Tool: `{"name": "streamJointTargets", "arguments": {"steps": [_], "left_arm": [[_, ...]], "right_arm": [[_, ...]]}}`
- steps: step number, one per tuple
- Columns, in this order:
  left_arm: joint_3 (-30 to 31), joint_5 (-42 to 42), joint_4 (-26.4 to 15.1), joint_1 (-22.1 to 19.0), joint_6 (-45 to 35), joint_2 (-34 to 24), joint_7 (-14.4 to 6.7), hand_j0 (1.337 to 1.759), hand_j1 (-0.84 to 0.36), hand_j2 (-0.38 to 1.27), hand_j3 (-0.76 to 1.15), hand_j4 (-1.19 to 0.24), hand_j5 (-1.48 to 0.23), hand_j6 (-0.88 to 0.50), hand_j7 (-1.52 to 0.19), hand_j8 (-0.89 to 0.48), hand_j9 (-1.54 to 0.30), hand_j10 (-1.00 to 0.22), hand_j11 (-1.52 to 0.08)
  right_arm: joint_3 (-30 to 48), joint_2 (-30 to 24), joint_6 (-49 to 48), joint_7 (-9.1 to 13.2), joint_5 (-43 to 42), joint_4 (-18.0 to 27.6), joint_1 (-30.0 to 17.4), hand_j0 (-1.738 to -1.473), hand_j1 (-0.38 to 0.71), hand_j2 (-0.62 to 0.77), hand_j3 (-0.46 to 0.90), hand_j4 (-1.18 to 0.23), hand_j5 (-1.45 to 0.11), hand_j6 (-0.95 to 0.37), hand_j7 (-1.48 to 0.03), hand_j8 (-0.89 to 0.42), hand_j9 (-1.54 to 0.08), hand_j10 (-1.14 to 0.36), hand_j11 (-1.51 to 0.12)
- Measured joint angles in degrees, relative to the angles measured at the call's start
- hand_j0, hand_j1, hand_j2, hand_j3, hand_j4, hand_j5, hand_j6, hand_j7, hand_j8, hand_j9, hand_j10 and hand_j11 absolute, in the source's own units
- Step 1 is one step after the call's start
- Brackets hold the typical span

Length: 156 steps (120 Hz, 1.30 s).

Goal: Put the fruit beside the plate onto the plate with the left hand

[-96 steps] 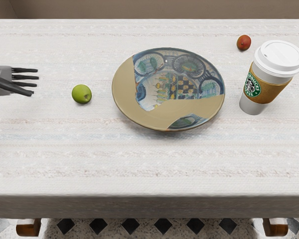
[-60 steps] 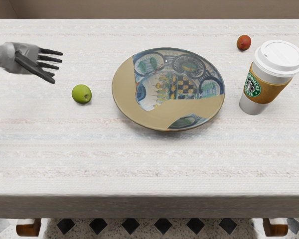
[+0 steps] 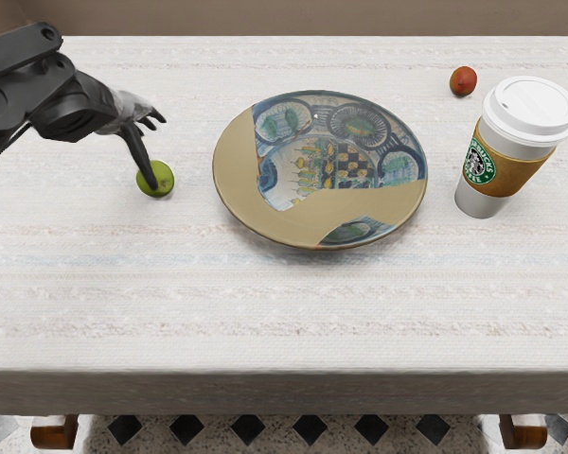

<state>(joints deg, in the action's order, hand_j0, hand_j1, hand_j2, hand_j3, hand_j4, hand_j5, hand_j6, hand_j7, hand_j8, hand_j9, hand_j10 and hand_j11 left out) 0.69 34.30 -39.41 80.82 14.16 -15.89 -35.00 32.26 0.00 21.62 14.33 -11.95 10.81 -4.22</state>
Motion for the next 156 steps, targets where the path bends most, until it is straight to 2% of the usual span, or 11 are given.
{"name": "streamJointTargets", "arguments": {"steps": [29, 53, 90, 156], "left_arm": [[2.97, 1.07, 1.71, -0.44, -5.45, 2.68, 0.0, 1.658, 0.21, 0.02, 0.0, -0.12, -0.15, -0.12, -0.15, -0.12, -0.15, -0.12, -0.15], [5.49, 1.17, 2.78, -2.41, -10.39, 4.11, 0.0, 1.658, 0.18, 0.03, 0.0, -0.15, -0.19, -0.15, -0.19, -0.15, -0.19, -0.15, -0.19], [6.68, 1.11, 2.95, -2.69, -10.9, 5.26, 0.0, 1.658, 0.04, 0.05, 0.0, -0.26, -0.33, -0.26, -0.33, -0.26, -0.33, -0.26, -0.33], [9.56, 1.09, 2.85, -3.01, -10.56, 6.14, 0.0, 1.658, -0.11, 0.08, 0.0, -0.39, -0.5, -0.39, -0.5, -0.39, -0.5, -0.39, -0.5]], "right_arm": [[0.0, 0.0, 0.0, 0.0, 0.0, 0.0, 0.0, -1.658, -0.35, 0.0, 0.0, 0.0, 0.0, 0.0, 0.0, 0.0, 0.0, 0.0, 0.0], [0.0, 0.0, 0.0, 0.0, 0.0, 0.0, 0.0, -1.658, -0.35, 0.0, 0.0, 0.0, 0.0, 0.0, 0.0, 0.0, 0.0, 0.0, 0.0], [0.0, 0.0, 0.0, 0.0, 0.0, 0.0, 0.0, -1.658, -0.35, 0.0, 0.0, 0.0, 0.0, 0.0, 0.0, 0.0, 0.0, 0.0, 0.0], [0.0, 0.0, 0.0, 0.0, 0.0, 0.0, 0.0, -1.658, -0.35, 0.0, 0.0, 0.0, 0.0, 0.0, 0.0, 0.0, 0.0, 0.0, 0.0]]}}
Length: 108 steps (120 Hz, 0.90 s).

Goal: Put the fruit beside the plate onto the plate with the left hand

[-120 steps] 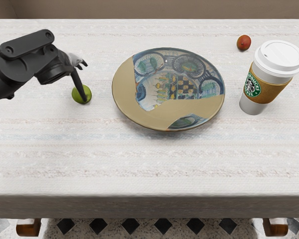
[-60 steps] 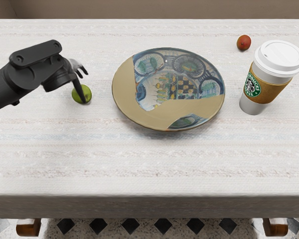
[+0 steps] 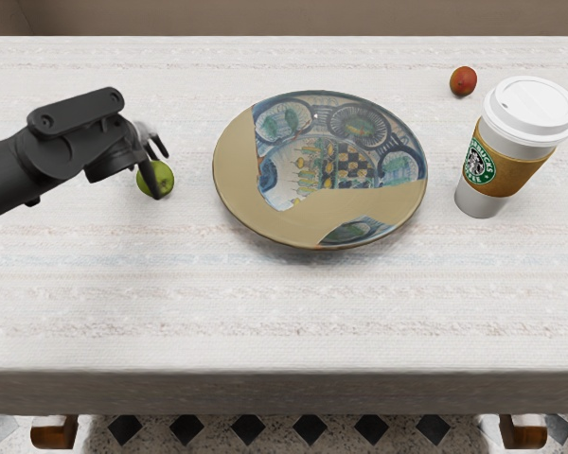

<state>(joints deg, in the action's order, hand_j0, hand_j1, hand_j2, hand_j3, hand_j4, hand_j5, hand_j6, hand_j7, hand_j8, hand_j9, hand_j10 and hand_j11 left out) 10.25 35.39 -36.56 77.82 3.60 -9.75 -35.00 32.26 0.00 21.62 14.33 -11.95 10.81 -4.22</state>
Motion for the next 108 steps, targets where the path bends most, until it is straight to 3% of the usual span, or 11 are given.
{"name": "streamJointTargets", "arguments": {"steps": [47, 75, 108], "left_arm": [[0.41, 0.19, 0.0, -0.27, 0.74, 0.96, -0.01, 1.657, -0.23, 0.12, 0.0, -0.52, -0.63, -0.48, -0.64, -0.47, -0.65, -0.5, -0.65], [1.48, 0.6, 0.16, -1.01, 0.91, 1.06, 0.02, 1.653, -0.21, 0.22, 0.0, -0.6, -0.67, -0.54, -0.71, -0.5, -0.74, -0.57, -0.74], [1.58, -1.61, 0.18, 0.88, 4.96, 0.42, -0.02, 1.651, -0.3, 0.26, 0.0, -0.65, -0.87, -0.31, -0.87, -0.32, -0.88, -0.47, -0.88]], "right_arm": [[0.0, 0.0, 0.0, 0.0, 0.0, 0.0, 0.0, -1.658, -0.35, 0.0, 0.0, 0.0, 0.0, 0.0, 0.0, 0.0, 0.0, 0.0, 0.0], [0.0, 0.0, 0.0, 0.0, 0.01, 0.0, 0.0, -1.658, -0.35, 0.0, 0.0, 0.0, 0.0, 0.0, 0.0, 0.0, 0.0, 0.0, 0.0], [0.0, 0.0, 0.0, 0.0, 0.0, 0.0, 0.0, -1.658, -0.35, 0.0, 0.0, 0.0, 0.0, 0.0, 0.0, 0.0, 0.0, 0.0, 0.0]]}}
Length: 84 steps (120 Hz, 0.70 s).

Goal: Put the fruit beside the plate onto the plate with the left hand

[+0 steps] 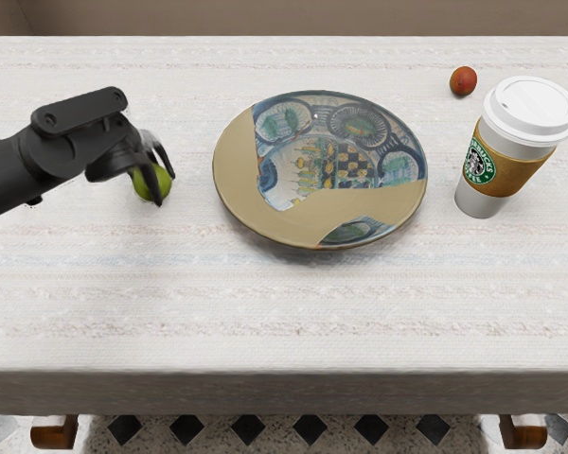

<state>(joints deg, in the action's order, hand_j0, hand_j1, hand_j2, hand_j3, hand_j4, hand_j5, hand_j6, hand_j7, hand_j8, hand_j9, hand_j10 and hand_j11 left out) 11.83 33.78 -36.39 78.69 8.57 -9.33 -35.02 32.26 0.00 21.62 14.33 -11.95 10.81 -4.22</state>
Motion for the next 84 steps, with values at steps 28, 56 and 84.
{"name": "streamJointTargets", "arguments": {"steps": [28, 56, 84], "left_arm": [[-3.27, -6.74, 0.11, 5.85, 5.63, -1.22, 0.0, 1.651, -0.35, 0.32, 0.0, -0.65, -1.0, -0.23, -0.97, -0.22, -0.95, -0.4, -0.96], [-6.81, -8.3, 0.02, 11.16, 8.01, -0.76, -0.01, 1.651, -0.37, 0.35, 0.0, -0.71, -1.09, -0.2, -1.05, -0.19, -1.03, -0.39, -1.02], [-7.53, -9.2, 0.08, 13.41, 8.95, 6.34, 0.01, 1.65, -0.37, 0.36, 0.0, -0.73, -1.18, -0.16, -1.11, -0.16, -1.07, -0.38, -1.07]], "right_arm": [[0.0, 0.0, 0.0, 0.0, 0.0, 0.0, 0.0, -1.658, -0.35, 0.0, 0.0, 0.0, 0.0, 0.0, 0.0, 0.0, 0.0, 0.0, 0.0], [0.0, 0.0, 0.0, 0.0, -0.01, 0.0, 0.0, -1.658, -0.35, 0.0, 0.0, 0.0, 0.0, 0.0, 0.0, 0.0, 0.0, 0.0, 0.0], [0.0, 0.0, 0.0, 0.0, 0.0, 0.0, 0.0, -1.658, -0.35, 0.0, 0.0, 0.0, 0.0, 0.0, 0.0, 0.0, 0.0, 0.0, 0.0]]}}
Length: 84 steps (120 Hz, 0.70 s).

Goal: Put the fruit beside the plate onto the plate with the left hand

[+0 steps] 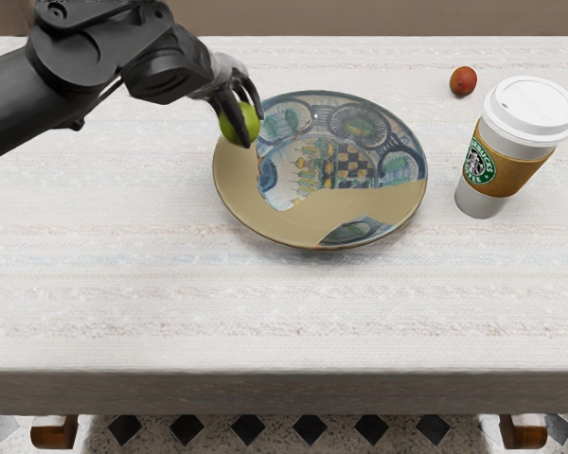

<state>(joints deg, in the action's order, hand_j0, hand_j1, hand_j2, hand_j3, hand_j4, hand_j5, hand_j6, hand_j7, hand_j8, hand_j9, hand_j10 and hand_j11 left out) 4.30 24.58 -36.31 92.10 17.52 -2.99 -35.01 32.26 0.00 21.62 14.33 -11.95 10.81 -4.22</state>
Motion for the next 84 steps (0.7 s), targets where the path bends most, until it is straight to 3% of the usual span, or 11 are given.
{"name": "streamJointTargets", "arguments": {"steps": [26, 30, 41, 52, 64, 84], "left_arm": [[-0.07, -0.48, 1.4, -1.49, -0.01, 2.98, 0.02, 1.65, -0.34, 0.34, 0.0, -0.74, -1.23, -0.19, -1.13, -0.18, -1.11, -0.38, -1.11], [-0.09, -0.37, 1.54, -1.43, -0.12, 2.98, 0.01, 1.651, -0.3, 0.31, 0.0, -0.68, -1.13, -0.23, -1.04, -0.2, -1.02, -0.39, -1.02], [-0.17, -0.1, 1.72, -1.48, -0.41, 2.99, 0.01, 1.653, -0.09, 0.2, 0.0, -0.46, -0.75, -0.17, -0.69, -0.15, -0.68, -0.27, -0.68], [-0.23, -0.14, 1.63, -1.48, -0.46, 2.99, 0.01, 1.655, 0.06, 0.13, 0.0, -0.3, -0.49, -0.12, -0.45, -0.1, -0.44, -0.18, -0.44], [-3.32, -1.4, 1.49, -1.81, 1.85, 2.99, 0.01, 1.656, 0.16, 0.08, 0.0, -0.19, -0.31, -0.08, -0.29, -0.07, -0.28, -0.12, -0.28], [-7.51, -4.93, 1.37, -3.44, 6.57, -3.16, 0.01, 1.657, 0.25, 0.04, 0.0, -0.1, -0.15, -0.05, -0.14, -0.05, -0.14, -0.07, -0.14]], "right_arm": [[0.0, 0.0, 0.0, 0.0, 0.0, 0.0, 0.0, -1.658, -0.35, 0.0, 0.0, 0.0, 0.0, 0.0, 0.0, 0.0, 0.0, 0.0, 0.0], [0.0, 0.0, 0.0, 0.0, 0.0, 0.0, 0.0, -1.658, -0.35, 0.0, 0.0, 0.0, 0.0, 0.0, 0.0, 0.0, 0.0, 0.0, 0.0], [0.0, 0.0, 0.0, 0.0, 0.0, 0.0, 0.0, -1.658, -0.35, 0.0, 0.0, 0.0, 0.0, 0.0, 0.0, 0.0, 0.0, 0.0, 0.0], [0.0, 0.0, 0.0, 0.0, 0.0, 0.0, 0.0, -1.658, -0.35, 0.0, 0.0, 0.0, 0.0, 0.0, 0.0, 0.0, 0.0, 0.0, 0.0], [0.0, 0.0, 0.0, 0.0, 0.0, 0.0, 0.0, -1.658, -0.35, 0.0, 0.0, 0.0, 0.0, 0.0, 0.0, 0.0, 0.0, 0.0, 0.0], [0.0, 0.0, 0.0, 0.0, 0.0, 0.0, 0.0, -1.658, -0.35, 0.0, 0.0, 0.0, 0.0, 0.0, 0.0, 0.0, 0.0, 0.0, 0.0]]}}
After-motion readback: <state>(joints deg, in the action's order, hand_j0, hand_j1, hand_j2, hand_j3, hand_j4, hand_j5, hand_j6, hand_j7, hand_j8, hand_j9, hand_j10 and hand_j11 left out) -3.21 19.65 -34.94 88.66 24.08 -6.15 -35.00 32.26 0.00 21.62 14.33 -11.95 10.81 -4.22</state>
